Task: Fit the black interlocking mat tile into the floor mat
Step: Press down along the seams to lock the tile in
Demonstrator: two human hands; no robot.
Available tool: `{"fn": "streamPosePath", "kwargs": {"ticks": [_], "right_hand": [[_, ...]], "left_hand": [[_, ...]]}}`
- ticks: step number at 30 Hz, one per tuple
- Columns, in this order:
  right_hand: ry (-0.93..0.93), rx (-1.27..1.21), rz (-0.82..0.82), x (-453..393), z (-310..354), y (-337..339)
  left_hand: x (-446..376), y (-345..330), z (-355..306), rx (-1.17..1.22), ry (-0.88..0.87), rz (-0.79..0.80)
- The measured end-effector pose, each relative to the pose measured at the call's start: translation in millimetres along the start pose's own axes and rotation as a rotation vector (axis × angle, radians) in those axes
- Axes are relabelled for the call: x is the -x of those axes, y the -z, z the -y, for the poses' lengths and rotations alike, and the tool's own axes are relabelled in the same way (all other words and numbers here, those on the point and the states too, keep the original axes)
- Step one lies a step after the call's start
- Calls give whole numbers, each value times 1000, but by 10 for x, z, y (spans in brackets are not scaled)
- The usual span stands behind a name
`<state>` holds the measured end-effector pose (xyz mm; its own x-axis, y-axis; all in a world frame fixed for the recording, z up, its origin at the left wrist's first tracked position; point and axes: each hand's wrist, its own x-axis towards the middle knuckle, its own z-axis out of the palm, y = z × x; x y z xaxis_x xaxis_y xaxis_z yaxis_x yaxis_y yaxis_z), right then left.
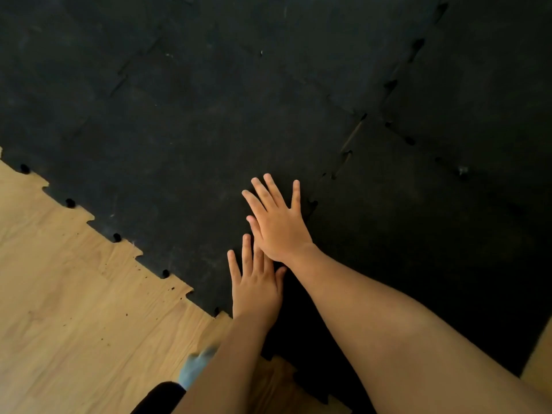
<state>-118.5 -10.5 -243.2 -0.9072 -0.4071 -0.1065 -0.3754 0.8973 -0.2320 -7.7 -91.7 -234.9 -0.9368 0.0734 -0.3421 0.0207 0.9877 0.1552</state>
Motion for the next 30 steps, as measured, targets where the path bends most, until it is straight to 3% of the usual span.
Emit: {"fn": "streamPosePath", "kwargs": {"ticks": [7, 11, 14, 17, 23, 27, 30], "right_hand": [[-3, -39, -14, 26, 5, 18], [122, 55, -11, -147, -198, 244], [-45, 153, -65, -258, -737, 423], [-193, 222, 4, -217, -1063, 337], [-181, 208, 75, -278, -1132, 223], [-131, 47, 48, -272, -1205, 349], [-360, 54, -47, -181, -1501, 457]], "left_hand": [[15, 13, -25, 19, -35, -27], [-137, 131, -145, 108, 17, -76], [-545, 289, -368, 117, -117, -145], [-849, 261, -547, 131, -224, -112], [-935, 95, -598, 75, -182, -116], [-943, 155, -648, 43, -137, -80], [-1001, 191, -694, 5, -151, -79]]}}
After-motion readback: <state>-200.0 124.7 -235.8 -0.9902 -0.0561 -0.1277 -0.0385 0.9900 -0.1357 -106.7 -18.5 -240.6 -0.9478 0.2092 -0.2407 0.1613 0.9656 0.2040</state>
